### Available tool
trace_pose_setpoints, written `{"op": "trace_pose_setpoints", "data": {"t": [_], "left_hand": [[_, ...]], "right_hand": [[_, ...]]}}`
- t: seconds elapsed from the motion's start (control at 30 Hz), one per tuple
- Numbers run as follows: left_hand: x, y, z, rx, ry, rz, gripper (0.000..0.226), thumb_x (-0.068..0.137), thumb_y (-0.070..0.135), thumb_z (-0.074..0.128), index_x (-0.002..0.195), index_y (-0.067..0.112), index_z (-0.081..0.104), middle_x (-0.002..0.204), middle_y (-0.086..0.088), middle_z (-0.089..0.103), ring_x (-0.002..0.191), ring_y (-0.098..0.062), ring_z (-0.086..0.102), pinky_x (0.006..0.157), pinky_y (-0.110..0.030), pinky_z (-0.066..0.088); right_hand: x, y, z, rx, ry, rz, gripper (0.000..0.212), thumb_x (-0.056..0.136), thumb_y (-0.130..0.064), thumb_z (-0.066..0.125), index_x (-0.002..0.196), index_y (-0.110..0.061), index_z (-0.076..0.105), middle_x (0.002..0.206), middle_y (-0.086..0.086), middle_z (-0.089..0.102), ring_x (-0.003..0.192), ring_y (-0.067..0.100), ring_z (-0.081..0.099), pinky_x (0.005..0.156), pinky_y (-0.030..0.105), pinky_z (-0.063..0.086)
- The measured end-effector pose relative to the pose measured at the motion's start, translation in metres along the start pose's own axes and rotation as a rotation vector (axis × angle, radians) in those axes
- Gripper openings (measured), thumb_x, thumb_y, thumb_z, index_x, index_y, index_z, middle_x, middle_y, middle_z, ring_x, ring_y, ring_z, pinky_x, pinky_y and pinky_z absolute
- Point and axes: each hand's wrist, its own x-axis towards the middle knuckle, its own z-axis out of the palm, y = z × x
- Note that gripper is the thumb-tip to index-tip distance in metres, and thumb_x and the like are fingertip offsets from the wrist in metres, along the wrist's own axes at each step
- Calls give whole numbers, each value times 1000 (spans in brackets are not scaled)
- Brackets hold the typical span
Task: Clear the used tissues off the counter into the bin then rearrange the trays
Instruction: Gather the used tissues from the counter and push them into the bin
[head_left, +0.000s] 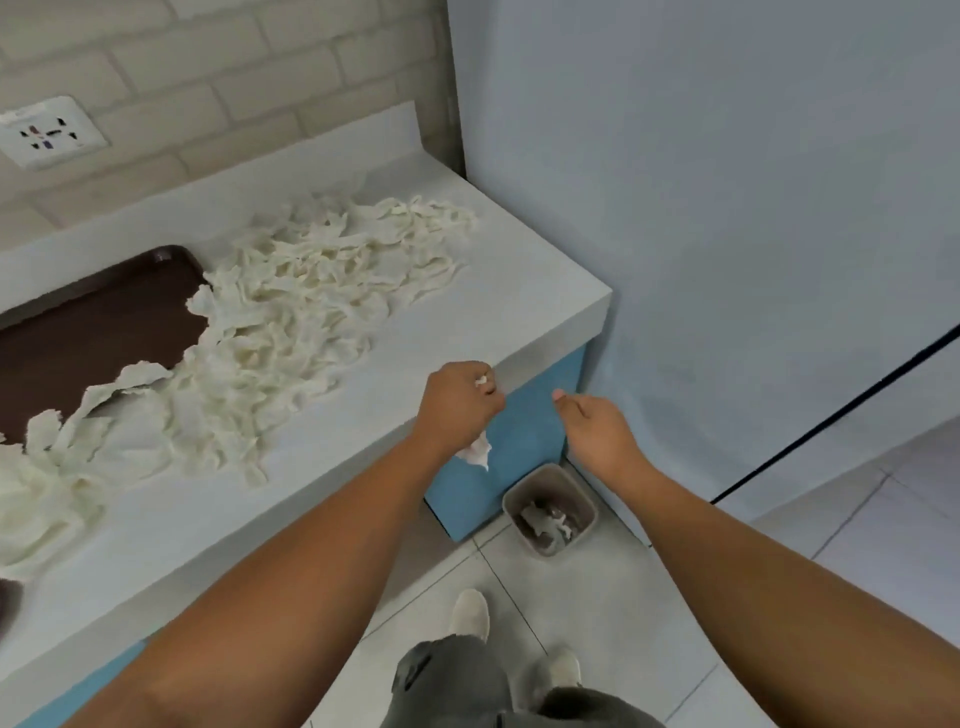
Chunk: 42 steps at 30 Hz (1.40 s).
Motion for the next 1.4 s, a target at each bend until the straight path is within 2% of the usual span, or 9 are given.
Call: {"op": "trace_pose_setpoints", "data": {"t": [0.27,0.4,0.63,0.83,1.07,1.17,1.23,1.33,1.4], "left_hand": [[35,-39,99,52,-247,37,47,72,-7,59,53,22,29,53,6,30,54,-14,27,54,-29,25],[48,-74,149,53,-331,-8,38,75,-6,58,57,17,35,56,3,29,48,-9,23,45,-22,22],[80,-163,233,162,-373,-30,46,77,2,64,50,24,34,50,9,34,49,-9,32,49,-21,30],[104,-265,305,261,-392,-106,43,80,9,67,54,16,34,55,2,42,61,-23,39,61,-33,39],[124,-362,378,381,-434,-188,37,86,16,62,58,13,38,58,-1,41,66,-28,42,58,-31,33],[131,-381,400,368,-473,-228,20,88,18,58,70,16,49,71,-6,52,72,-29,50,63,-33,39],[135,-385,413,300,-516,-295,5,89,19,57,86,18,54,80,-5,55,76,-26,52,63,-32,39],[142,-385,426,147,-504,-436,20,91,22,61,108,16,54,87,0,56,75,-15,51,56,-29,35],[145,-387,429,79,-507,-478,35,90,19,63,124,18,54,105,-1,61,81,-13,53,56,-24,36]], "right_hand": [[3,76,-15,-158,104,256,53,102,-28,43,51,-18,30,50,-1,34,50,15,34,57,30,28],[12,124,-10,-167,111,374,53,102,-31,42,52,-16,31,48,0,33,46,16,33,51,29,27],[35,223,34,-298,-6,450,49,102,-31,39,54,-19,37,55,0,43,56,20,45,55,31,33],[69,315,86,-227,-8,516,49,102,-32,40,55,-19,37,55,-2,42,60,22,43,60,28,31],[84,410,137,-194,-39,559,51,100,-48,37,56,-22,34,64,5,45,70,28,45,64,32,37],[84,432,148,-188,-42,555,52,101,-47,36,56,-21,36,57,0,42,67,28,45,63,33,36],[82,445,155,-103,-25,579,47,101,-41,38,59,-20,40,59,-1,46,68,26,47,63,33,36],[82,461,164,90,32,607,30,100,-23,36,73,-19,50,71,-2,51,72,20,48,63,31,36],[83,467,169,125,55,624,24,99,-19,33,91,-14,56,80,-1,54,76,18,49,65,30,37]]}}
